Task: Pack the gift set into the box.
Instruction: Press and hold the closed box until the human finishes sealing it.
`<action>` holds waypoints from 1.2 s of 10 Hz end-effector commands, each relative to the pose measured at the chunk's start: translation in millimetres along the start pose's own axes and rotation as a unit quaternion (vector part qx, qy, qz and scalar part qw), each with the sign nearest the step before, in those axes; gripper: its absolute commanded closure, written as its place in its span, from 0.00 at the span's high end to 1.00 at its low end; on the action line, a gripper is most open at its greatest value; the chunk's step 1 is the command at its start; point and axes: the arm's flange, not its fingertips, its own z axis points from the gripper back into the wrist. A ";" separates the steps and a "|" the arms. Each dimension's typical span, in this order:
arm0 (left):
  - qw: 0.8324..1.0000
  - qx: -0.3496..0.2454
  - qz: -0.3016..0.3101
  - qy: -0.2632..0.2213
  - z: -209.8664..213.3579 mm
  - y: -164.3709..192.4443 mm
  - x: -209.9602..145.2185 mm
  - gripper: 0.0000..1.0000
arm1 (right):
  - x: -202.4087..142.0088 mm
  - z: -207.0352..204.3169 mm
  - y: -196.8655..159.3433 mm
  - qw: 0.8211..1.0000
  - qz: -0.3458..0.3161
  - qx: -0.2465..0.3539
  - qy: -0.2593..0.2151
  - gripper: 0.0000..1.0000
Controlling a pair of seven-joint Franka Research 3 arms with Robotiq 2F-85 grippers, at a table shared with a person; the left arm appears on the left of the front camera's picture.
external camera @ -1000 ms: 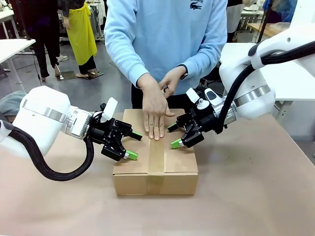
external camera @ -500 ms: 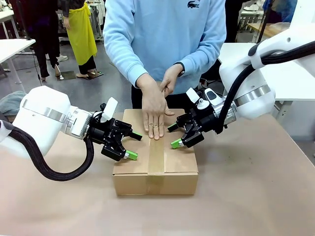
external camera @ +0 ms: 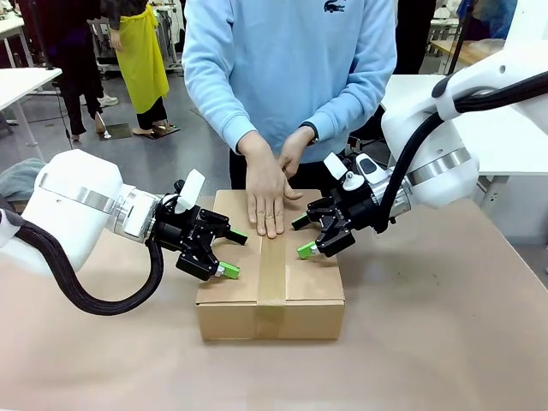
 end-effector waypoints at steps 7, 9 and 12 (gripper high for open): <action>1.000 -0.005 -0.002 0.001 0.2 -0.8 -0.5 1.00 | -2.5 -1.4 0.7 1.000 -0.004 -0.001 0.002 1.00; 1.000 -0.005 -0.002 0.001 0.2 -0.8 -0.5 1.00 | -2.5 -1.4 0.7 1.000 -0.004 -0.001 0.002 1.00; 1.000 -0.005 -0.002 0.001 0.2 -0.8 -0.5 1.00 | -2.5 -1.4 0.7 1.000 -0.004 -0.001 0.002 1.00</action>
